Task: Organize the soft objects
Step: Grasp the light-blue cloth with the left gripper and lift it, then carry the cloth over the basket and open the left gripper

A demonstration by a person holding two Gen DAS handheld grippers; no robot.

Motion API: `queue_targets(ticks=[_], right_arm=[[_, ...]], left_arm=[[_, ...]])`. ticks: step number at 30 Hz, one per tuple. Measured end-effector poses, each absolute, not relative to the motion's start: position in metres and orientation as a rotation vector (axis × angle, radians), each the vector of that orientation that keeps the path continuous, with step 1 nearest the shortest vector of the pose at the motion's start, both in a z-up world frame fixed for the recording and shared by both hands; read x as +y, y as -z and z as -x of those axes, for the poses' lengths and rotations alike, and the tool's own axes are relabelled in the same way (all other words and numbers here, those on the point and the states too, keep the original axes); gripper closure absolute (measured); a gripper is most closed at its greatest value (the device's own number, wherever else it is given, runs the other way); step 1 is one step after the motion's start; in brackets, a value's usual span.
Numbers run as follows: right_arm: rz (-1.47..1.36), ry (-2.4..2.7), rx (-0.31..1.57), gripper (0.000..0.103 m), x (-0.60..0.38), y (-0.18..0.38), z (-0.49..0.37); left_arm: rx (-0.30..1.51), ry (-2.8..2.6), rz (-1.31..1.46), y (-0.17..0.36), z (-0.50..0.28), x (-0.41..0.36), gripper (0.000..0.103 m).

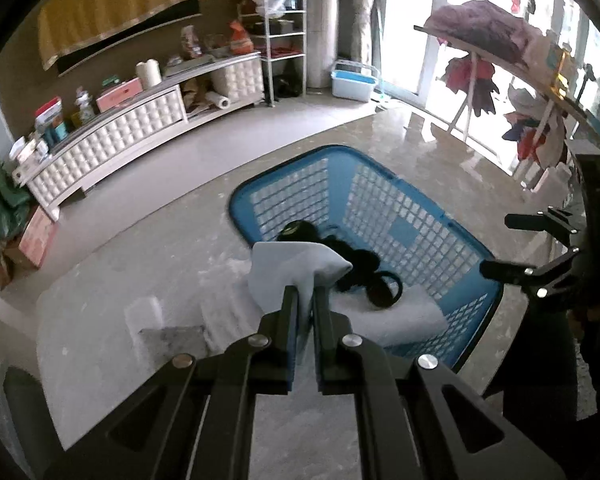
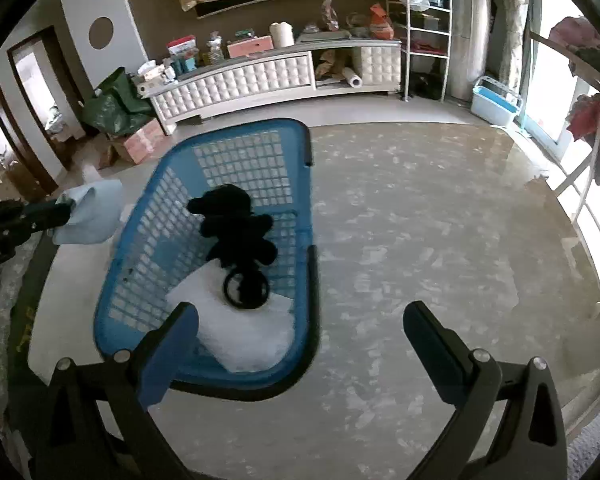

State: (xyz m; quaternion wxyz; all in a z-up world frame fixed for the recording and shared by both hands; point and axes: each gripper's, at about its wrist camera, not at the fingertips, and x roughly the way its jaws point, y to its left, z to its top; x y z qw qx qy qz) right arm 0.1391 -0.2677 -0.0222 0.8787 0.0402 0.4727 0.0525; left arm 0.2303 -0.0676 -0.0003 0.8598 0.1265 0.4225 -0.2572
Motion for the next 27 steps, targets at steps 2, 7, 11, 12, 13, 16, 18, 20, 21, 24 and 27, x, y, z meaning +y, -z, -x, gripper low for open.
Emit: queue_targets(ticks=[2,7,11,12,13,16,18,20,21,24,27], right_arm=[[-0.081,-0.096,0.984,0.000,-0.271,0.024,-0.139],[-0.098,-0.084,0.985,0.000,-0.277,0.030,-0.139],[-0.110,-0.085,0.991,0.000,-0.281,0.034,-0.141],[-0.112,-0.082,0.992,0.000,-0.283,0.035,-0.142],[-0.114,-0.081,0.992,0.000,-0.285,0.036,-0.144],[-0.127,-0.078,0.995,0.000,-0.290,0.038,-0.147],[-0.135,-0.076,1.001,0.000,-0.292,0.040,-0.148],[-0.140,-0.083,1.008,0.000,-0.293,0.041,-0.149],[-0.139,-0.083,1.006,0.000,-0.293,0.041,-0.149],[-0.147,-0.084,1.013,0.000,-0.296,0.044,-0.151],[-0.154,-0.083,1.019,0.000,-0.299,0.046,-0.152]], left_arm=[[0.889,0.554,-0.281,0.001,-0.234,-0.080,0.097],[0.895,0.590,-0.322,0.007,-0.247,-0.110,0.097],[0.907,0.607,-0.357,0.016,-0.257,-0.130,0.097],[0.910,0.613,-0.364,0.018,-0.260,-0.134,0.097],[0.911,0.616,-0.368,0.020,-0.260,-0.137,0.097],[0.928,0.631,-0.392,0.030,-0.268,-0.150,0.097],[0.947,0.635,-0.411,0.040,-0.275,-0.158,0.097],[0.960,0.641,-0.423,0.048,-0.280,-0.164,0.097],[0.965,0.646,-0.424,0.051,-0.282,-0.168,0.097],[0.991,0.661,-0.425,0.060,-0.289,-0.176,0.097],[1.006,0.675,-0.442,0.068,-0.288,-0.182,0.097]])
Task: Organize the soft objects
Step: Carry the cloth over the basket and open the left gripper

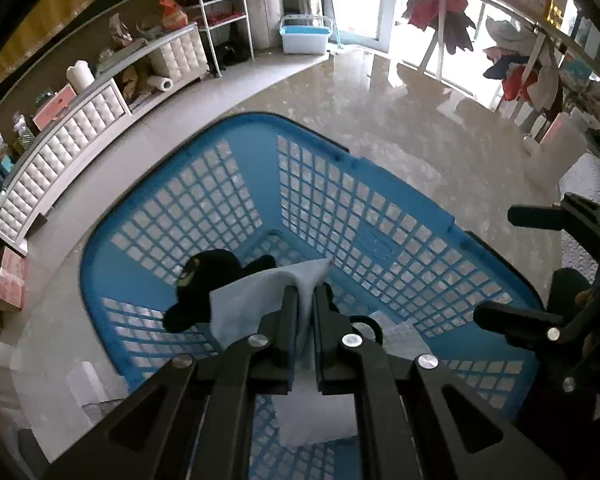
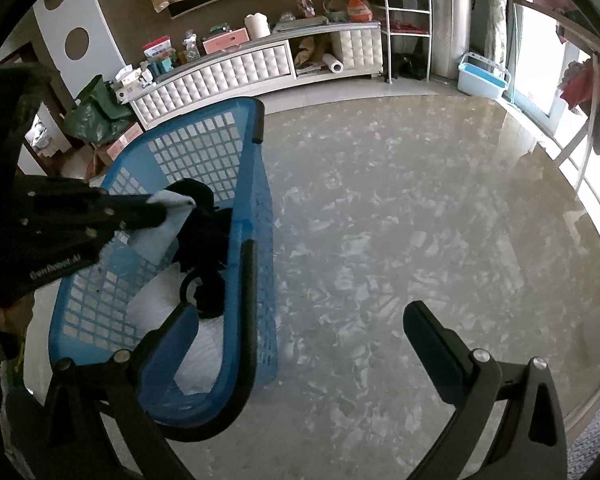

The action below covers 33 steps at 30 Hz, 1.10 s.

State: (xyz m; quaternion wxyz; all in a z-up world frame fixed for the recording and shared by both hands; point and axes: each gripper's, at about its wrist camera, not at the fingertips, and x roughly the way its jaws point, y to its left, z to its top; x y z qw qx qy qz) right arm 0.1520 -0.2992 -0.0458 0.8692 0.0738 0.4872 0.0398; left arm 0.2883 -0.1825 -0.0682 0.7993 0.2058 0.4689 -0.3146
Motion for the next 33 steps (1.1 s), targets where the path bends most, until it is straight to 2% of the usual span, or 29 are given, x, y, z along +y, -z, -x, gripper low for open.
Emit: queue_targets(ticks=[13,15,17,19,20,25,29,33], right_arm=[[-0.190,-0.104,1.023,0.000,-0.306,0.046,-0.150],[-0.190,-0.106,1.022,0.000,-0.306,0.046,-0.151],[-0.191,-0.112,1.022,0.000,-0.305,0.046,-0.150],[-0.190,-0.114,1.022,0.000,-0.304,0.045,-0.150],[-0.190,-0.117,1.021,0.000,-0.304,0.045,-0.150],[-0.194,-0.120,1.024,0.000,-0.303,0.045,-0.149],[-0.191,-0.126,1.018,0.000,-0.300,0.039,-0.146],[-0.181,-0.125,1.007,0.000,-0.295,0.033,-0.142]], left_arm=[[1.084,0.701,-0.476,0.088,-0.288,-0.206,0.097],[1.094,0.704,-0.477,0.089,-0.287,-0.206,0.092],[1.105,0.702,-0.474,0.090,-0.288,-0.206,0.074],[1.106,0.693,-0.481,0.091,-0.287,-0.205,0.072],[1.103,0.691,-0.484,0.091,-0.286,-0.204,0.063],[1.086,0.664,-0.512,0.088,-0.281,-0.201,0.043],[1.074,0.659,-0.491,0.078,-0.278,-0.194,0.036],[1.051,0.662,-0.480,0.065,-0.269,-0.186,0.036]])
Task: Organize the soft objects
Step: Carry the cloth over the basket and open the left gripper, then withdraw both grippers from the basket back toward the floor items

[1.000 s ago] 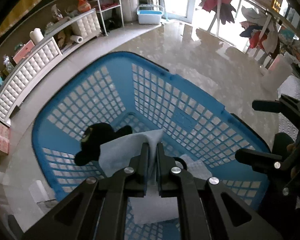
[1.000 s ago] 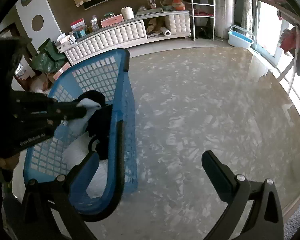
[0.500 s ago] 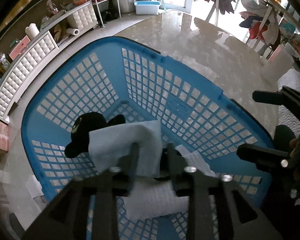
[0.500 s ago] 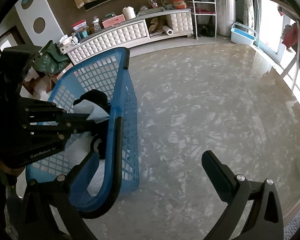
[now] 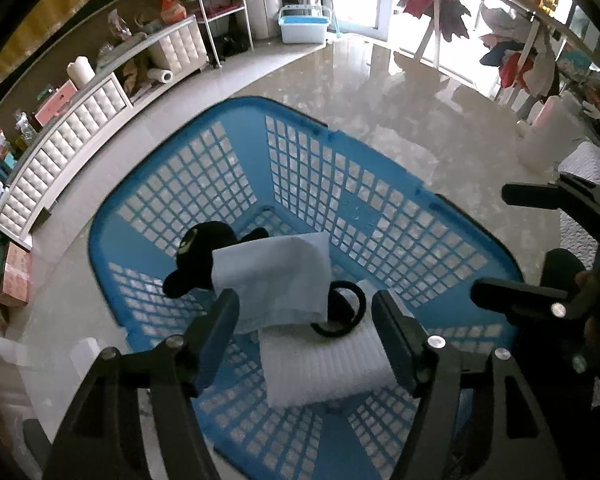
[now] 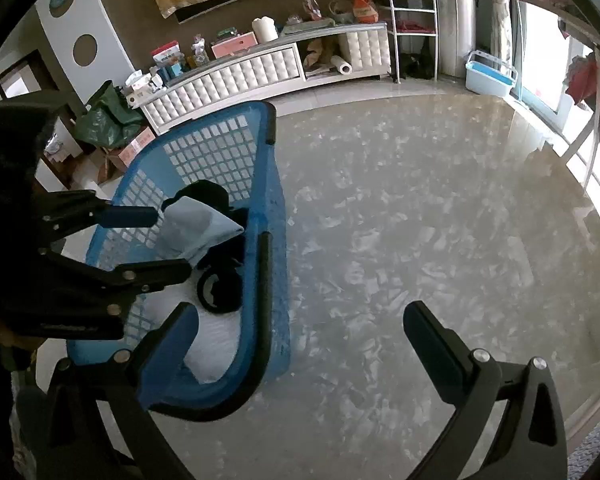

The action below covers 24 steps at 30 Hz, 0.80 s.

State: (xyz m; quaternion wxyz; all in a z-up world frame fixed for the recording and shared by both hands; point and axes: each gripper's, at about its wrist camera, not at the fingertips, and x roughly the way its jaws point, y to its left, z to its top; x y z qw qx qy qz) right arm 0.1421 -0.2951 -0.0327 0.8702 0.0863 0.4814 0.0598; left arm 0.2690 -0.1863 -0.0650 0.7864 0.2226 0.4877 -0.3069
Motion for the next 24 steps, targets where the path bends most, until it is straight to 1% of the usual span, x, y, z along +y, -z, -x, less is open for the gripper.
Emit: queue_targets(ticks=[3,8,13,24], right_arm=[[-0.180,-0.124,1.002,0.000,-0.290,0.029,-0.139],[-0.150,-0.127,0.987,0.000,-0.279,0.016,-0.133],[-0.131,-0.127,0.973,0.000,-0.270,0.008,-0.127],[-0.086,-0.168,0.949,0.000,-0.231,-0.004,-0.120]], left_arm=[[1.028,0.667,-0.467,0.053,-0.259,-0.179,0.033],[0.992,0.666,-0.449,0.037,-0.243,-0.162,0.023],[0.956,0.628,-0.442,0.021,-0.229,-0.136,0.019],[0.916,0.575,-0.366,-0.008,-0.185,-0.082,0.019]])
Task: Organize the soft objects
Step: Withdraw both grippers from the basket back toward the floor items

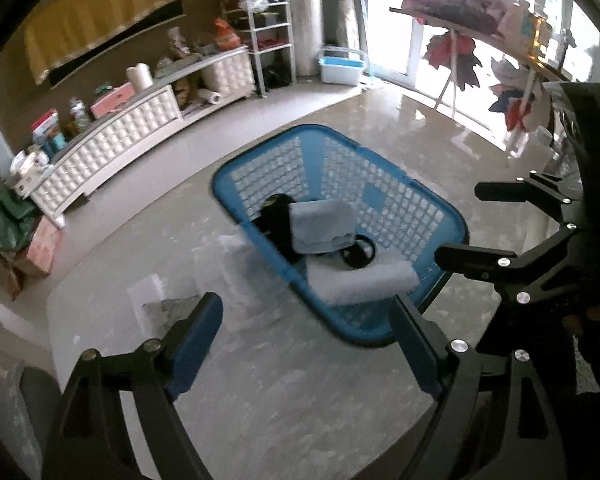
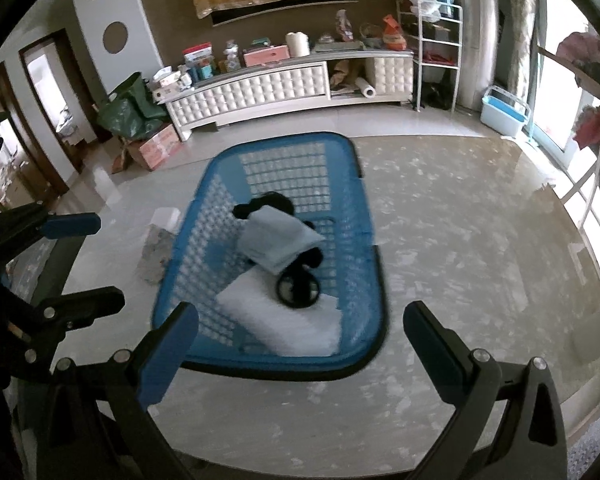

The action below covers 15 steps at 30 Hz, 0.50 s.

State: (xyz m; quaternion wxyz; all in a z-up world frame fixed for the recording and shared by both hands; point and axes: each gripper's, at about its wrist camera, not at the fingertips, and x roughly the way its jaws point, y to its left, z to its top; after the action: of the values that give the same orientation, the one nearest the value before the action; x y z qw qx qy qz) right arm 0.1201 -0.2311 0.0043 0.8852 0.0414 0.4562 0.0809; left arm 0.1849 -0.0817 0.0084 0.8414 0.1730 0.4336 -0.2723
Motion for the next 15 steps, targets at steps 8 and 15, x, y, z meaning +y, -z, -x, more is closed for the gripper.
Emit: queue_targets(ticks=[8,15], right_arm=[[-0.035,-0.227,0.947,0.000,-0.198,-0.006,-0.122],[0.018,-0.284,0.957,0.000,-0.160,-0.001,-0.132]], left_arm=[[0.886,0.481,-0.283,-0.019,-0.170,-0.031,0.015],[0.865,0.400,-0.237,-0.018,-0.163,0.018,0.000]])
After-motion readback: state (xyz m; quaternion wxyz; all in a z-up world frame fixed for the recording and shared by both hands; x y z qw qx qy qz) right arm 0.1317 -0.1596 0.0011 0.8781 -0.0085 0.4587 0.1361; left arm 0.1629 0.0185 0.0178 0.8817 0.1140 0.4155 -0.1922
